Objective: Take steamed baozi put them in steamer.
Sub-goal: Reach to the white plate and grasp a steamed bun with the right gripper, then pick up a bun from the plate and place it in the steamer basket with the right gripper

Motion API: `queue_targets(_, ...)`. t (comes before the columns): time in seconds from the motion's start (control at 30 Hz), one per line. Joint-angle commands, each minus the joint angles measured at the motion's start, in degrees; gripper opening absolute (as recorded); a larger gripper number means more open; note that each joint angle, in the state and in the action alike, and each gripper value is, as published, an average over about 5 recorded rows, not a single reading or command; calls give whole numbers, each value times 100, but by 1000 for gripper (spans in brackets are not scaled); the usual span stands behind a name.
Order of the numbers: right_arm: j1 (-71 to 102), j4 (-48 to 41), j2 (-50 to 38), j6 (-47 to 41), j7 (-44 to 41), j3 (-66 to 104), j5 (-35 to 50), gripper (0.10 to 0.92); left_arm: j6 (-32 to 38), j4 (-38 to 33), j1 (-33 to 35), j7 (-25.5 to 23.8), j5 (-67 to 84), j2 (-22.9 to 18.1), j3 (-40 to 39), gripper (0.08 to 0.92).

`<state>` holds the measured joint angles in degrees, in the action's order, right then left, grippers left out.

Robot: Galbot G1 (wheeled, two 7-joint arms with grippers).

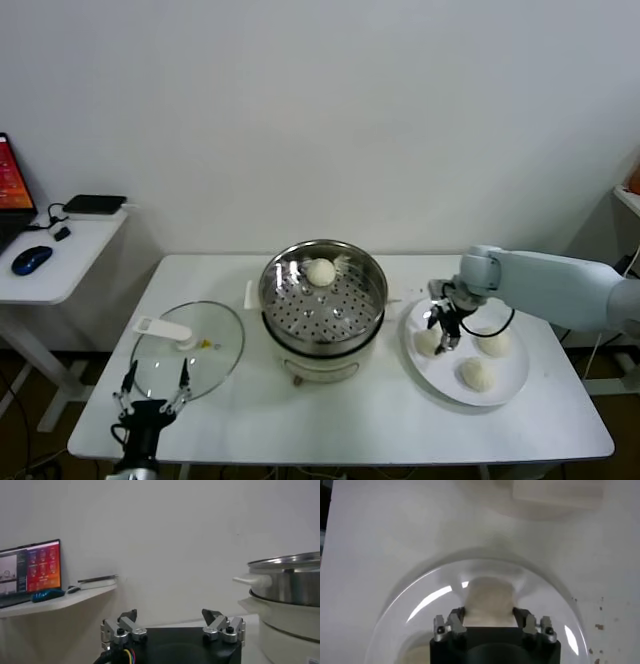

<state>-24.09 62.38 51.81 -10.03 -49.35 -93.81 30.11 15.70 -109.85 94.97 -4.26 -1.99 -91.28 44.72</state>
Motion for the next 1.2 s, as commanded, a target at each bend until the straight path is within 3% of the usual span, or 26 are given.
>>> queue_targets(0.03, -50, 16, -22, 18, -23, 7, -47, 533, -1, 1, -1, 0, -6, -16, 2, 823)
queue_targets(0.37, -1723, 890, -246, 161, -392, -947, 391, 515, -23, -2, -29, -7, -20, -16, -7, 823)
queue_targets(0.7, -3941, 2098, -174, 44, -749, -2115, 1859, 518, -18, 42, -57, -8, -72, -31, -89, 823)
queue_targets(0.97, -4458, 2439, 530, -492, -502, -1460, 2875, 513, -7, -8, -30, -9, -105, -45, -143, 823)
queue_targets(1.2, -3939, 1880, 1747, -958, -170, -567, 3080, 517, -3, -50, -3, -2, -76, -29, -162, 823)
